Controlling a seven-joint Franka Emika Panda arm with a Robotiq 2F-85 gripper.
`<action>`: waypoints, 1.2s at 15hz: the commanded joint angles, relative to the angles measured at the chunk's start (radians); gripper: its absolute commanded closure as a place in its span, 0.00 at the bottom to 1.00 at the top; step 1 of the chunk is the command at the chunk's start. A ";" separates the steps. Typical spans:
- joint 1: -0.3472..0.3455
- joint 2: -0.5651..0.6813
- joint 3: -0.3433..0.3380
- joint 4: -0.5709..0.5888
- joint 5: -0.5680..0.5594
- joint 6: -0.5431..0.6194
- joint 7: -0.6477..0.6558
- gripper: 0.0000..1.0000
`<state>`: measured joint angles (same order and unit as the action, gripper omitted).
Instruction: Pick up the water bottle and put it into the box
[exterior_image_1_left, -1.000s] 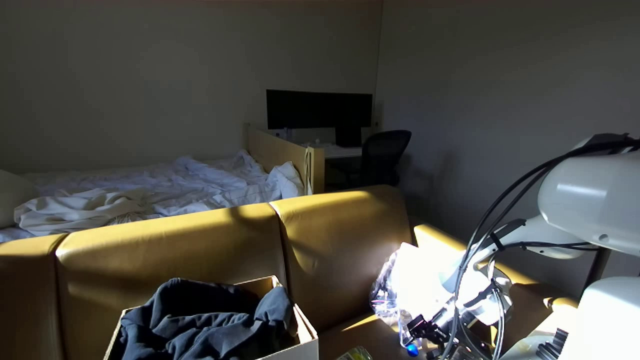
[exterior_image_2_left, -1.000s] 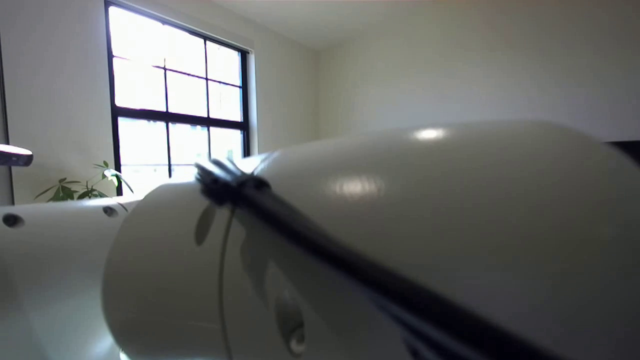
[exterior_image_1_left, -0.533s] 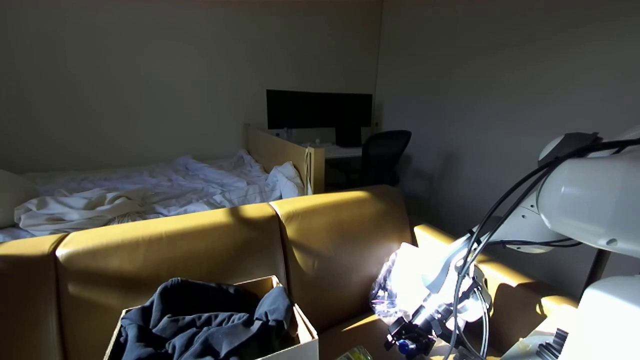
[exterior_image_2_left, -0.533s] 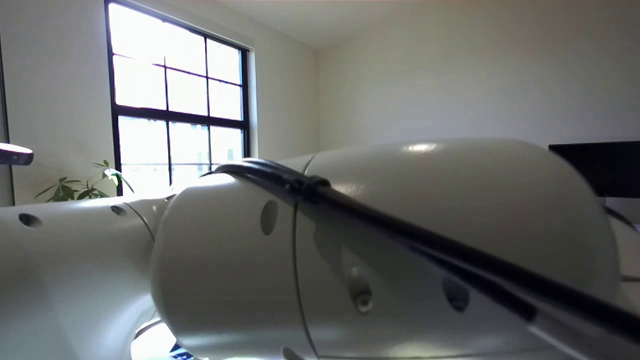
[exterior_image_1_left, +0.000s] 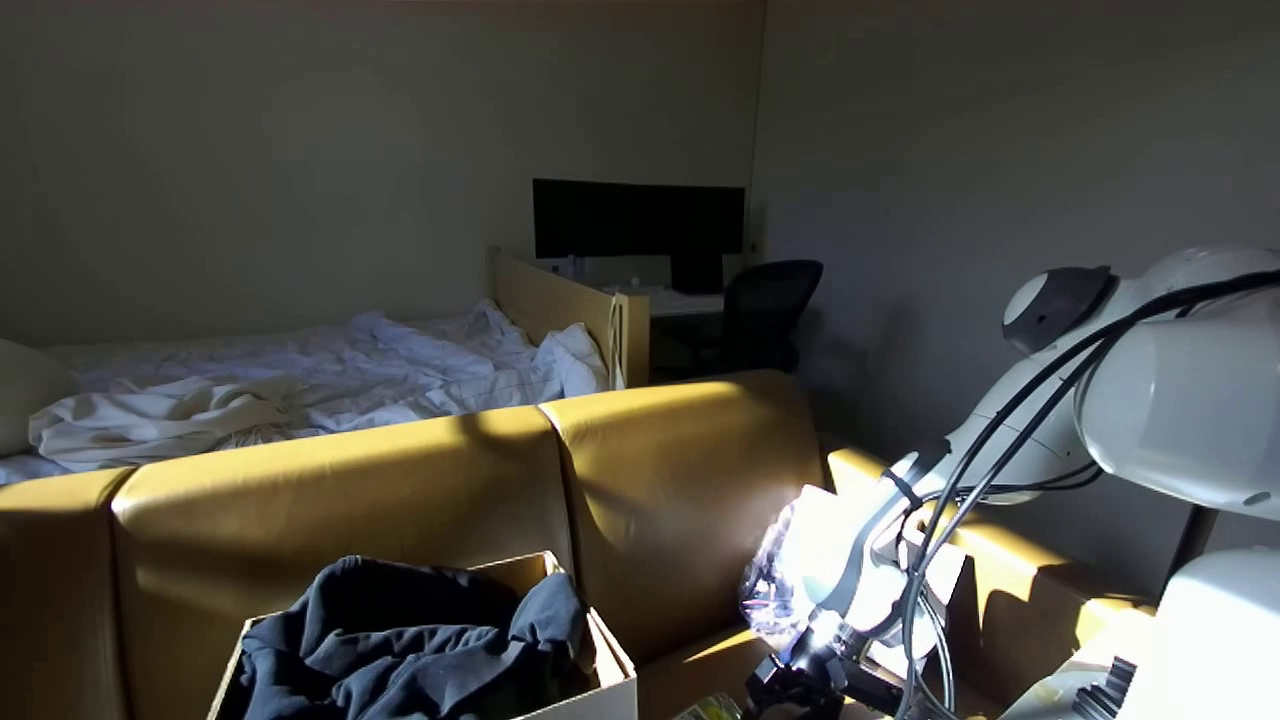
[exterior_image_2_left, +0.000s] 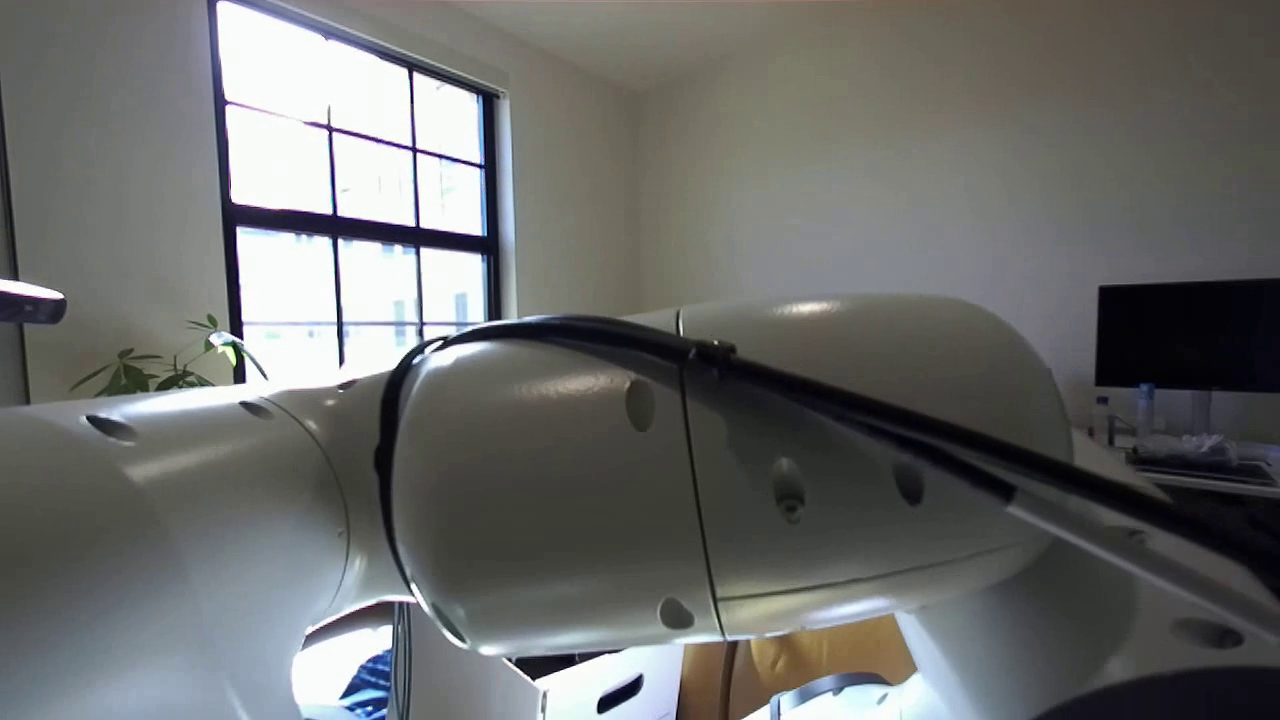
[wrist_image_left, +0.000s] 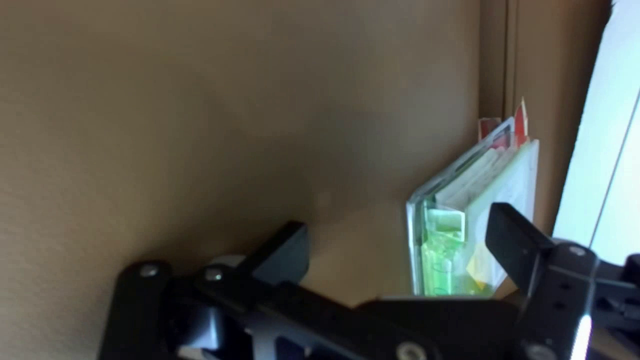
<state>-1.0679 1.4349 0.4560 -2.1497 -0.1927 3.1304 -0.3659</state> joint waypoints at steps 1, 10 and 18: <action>0.124 -0.039 -0.071 -0.051 -0.022 0.233 0.048 0.00; 0.076 -0.168 0.029 -0.042 -0.067 -0.206 -0.002 0.00; 0.073 -0.272 0.125 0.155 0.080 -0.883 -0.300 0.00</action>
<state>-1.0392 1.2116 0.5940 -2.0545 -0.1783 2.4372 -0.5613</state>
